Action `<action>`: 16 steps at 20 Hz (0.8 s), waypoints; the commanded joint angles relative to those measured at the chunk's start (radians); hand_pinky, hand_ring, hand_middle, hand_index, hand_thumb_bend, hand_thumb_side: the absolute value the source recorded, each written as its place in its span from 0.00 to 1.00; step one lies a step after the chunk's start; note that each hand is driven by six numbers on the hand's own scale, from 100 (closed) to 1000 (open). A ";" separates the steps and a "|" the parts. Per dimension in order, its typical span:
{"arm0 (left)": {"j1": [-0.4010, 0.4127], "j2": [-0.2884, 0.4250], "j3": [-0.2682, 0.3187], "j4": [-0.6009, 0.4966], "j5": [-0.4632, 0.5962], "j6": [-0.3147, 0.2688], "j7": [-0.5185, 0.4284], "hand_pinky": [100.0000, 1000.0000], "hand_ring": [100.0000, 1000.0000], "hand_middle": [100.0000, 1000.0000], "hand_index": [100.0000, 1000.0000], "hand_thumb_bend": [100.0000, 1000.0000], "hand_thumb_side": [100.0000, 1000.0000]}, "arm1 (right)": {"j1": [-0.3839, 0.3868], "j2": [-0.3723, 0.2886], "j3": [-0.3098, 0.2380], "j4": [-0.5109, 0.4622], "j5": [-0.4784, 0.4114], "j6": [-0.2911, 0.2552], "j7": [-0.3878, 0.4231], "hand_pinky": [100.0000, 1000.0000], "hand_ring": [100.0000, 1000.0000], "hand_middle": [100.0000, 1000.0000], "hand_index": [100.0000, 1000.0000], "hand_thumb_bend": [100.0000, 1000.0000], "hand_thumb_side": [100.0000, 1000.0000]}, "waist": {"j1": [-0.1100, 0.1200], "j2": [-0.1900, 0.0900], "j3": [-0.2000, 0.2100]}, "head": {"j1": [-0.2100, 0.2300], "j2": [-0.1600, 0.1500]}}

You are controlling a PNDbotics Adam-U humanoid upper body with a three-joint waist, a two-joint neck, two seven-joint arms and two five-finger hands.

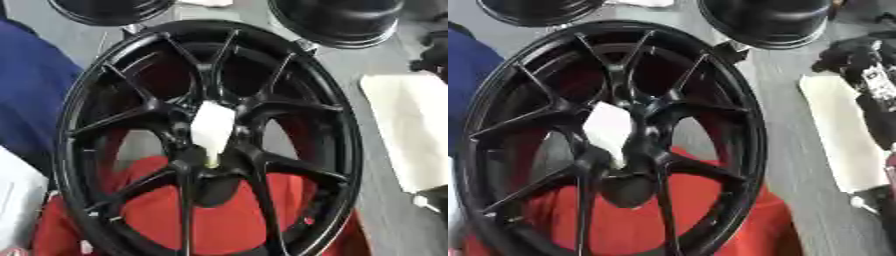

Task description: Pull the pin out of the wheel hub.

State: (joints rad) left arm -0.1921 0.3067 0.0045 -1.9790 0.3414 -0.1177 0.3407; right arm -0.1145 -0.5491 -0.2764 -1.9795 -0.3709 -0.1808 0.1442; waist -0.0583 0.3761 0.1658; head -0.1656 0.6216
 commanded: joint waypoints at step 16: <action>0.019 0.030 0.006 -0.021 -0.001 0.005 0.001 0.65 0.75 0.60 0.73 0.03 0.66 | -0.069 -0.435 0.050 -0.021 0.207 -0.157 0.104 0.81 0.73 0.70 0.75 0.00 0.24 | -0.012 -0.062 -0.012 | -0.041 0.061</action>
State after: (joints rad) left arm -0.1726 0.3086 0.0044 -1.9790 0.3414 -0.1147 0.3422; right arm -0.1741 -0.9102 -0.2256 -1.9799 -0.1899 -0.3202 0.2337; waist -0.0725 0.3365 0.1548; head -0.2029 0.6768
